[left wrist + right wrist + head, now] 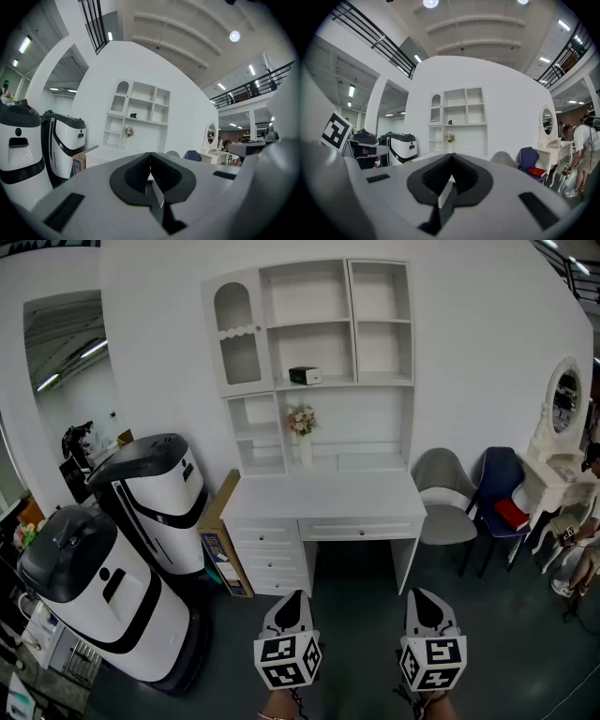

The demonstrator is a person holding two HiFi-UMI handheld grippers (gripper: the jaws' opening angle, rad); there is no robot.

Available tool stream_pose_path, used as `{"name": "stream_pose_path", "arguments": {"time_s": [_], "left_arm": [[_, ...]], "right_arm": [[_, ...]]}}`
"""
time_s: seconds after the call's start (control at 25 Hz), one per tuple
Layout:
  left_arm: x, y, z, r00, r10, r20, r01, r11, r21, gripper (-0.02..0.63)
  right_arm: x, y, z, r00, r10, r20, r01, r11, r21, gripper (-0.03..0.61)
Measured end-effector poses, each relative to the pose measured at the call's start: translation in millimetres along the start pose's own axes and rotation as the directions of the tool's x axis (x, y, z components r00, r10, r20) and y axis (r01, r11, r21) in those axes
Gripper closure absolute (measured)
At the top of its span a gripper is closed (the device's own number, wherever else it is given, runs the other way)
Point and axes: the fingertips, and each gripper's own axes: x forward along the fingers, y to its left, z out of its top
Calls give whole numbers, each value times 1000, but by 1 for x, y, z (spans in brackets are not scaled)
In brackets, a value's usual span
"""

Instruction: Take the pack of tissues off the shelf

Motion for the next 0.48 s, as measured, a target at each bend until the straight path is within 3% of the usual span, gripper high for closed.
{"name": "stream_pose_path", "arguments": {"time_s": [0.48], "left_arm": [[0,-1,-7,1000,0,-6,0,1000,-6,595]], "right_arm": [[3,-1,-5,1000,13,-4,-12,1000,22,572]]}}
